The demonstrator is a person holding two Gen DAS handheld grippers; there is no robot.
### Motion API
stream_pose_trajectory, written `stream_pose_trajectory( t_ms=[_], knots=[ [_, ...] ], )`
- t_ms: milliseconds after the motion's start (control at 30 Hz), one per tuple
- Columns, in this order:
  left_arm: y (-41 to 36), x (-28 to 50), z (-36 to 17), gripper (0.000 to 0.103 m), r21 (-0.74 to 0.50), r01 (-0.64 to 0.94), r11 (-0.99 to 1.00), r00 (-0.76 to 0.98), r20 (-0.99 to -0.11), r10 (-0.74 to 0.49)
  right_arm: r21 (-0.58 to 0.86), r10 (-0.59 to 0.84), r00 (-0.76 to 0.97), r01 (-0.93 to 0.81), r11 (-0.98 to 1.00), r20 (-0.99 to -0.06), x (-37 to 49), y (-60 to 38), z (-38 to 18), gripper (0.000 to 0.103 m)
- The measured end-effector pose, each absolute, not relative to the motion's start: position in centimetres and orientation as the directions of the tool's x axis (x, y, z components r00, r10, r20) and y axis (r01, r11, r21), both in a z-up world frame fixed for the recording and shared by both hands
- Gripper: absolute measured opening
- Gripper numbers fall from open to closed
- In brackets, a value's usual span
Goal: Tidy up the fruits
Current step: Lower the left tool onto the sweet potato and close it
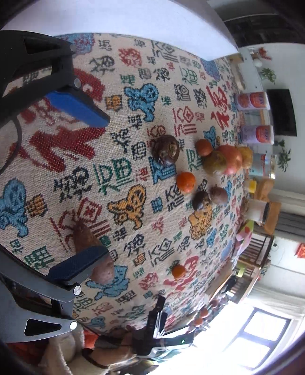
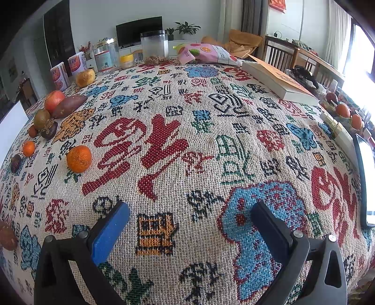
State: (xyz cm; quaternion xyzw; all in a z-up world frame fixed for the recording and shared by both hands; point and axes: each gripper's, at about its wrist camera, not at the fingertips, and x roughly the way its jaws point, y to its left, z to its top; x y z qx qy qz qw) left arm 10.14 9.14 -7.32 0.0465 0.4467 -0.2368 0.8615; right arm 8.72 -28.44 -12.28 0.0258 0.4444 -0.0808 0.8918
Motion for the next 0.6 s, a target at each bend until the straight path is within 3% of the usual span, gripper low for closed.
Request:
stream_pose_trajectory(
  t_ms=[100, 233, 300, 333, 467, 533, 600],
  knots=[
    [5.1, 8.1, -7.4, 0.101, -0.026, 0.606, 0.795, 0.455, -0.809, -0.373, -0.027, -0.122, 0.592, 0.167, 0.986, -0.797, 8.7, -28.4, -12.3, 0.103],
    [0.9, 7.2, -9.0, 0.1, 0.078, 0.696, 0.714, 0.442, -0.83, -0.34, -0.027, -0.122, 0.591, 0.167, 0.986, -0.797, 8.7, -28.4, -12.2, 0.103],
    [-0.1, 7.3, -9.5, 0.083, 0.071, 0.711, 0.7, 0.424, -0.837, -0.346, -0.027, -0.122, 0.591, 0.167, 0.986, -0.797, 8.7, -28.4, -12.2, 0.103],
    [-0.4, 7.6, -9.7, 0.061, 0.046, 0.712, 0.701, 0.402, -0.845, -0.352, -0.027, -0.122, 0.591, 0.167, 0.986, -0.797, 8.7, -28.4, -12.2, 0.103],
    [0.0, 8.5, -9.5, 0.05, 0.006, 0.62, 0.785, 0.426, -0.842, -0.33, -0.027, -0.122, 0.591, 0.167, 0.986, -0.797, 8.7, -28.4, -12.2, 0.103],
    [1.1, 9.2, -9.1, 0.042, 0.062, 0.488, 0.871, 0.508, -0.831, -0.226, -0.027, -0.122, 0.592, 0.167, 0.986, -0.797, 8.7, -28.4, -12.2, 0.103],
    [3.4, 10.5, -8.9, 0.041, 0.013, 0.328, 0.945, 0.531, -0.829, -0.173, -0.028, -0.123, 0.592, 0.167, 0.986, -0.797, 8.7, -28.4, -12.2, 0.103]
  ],
)
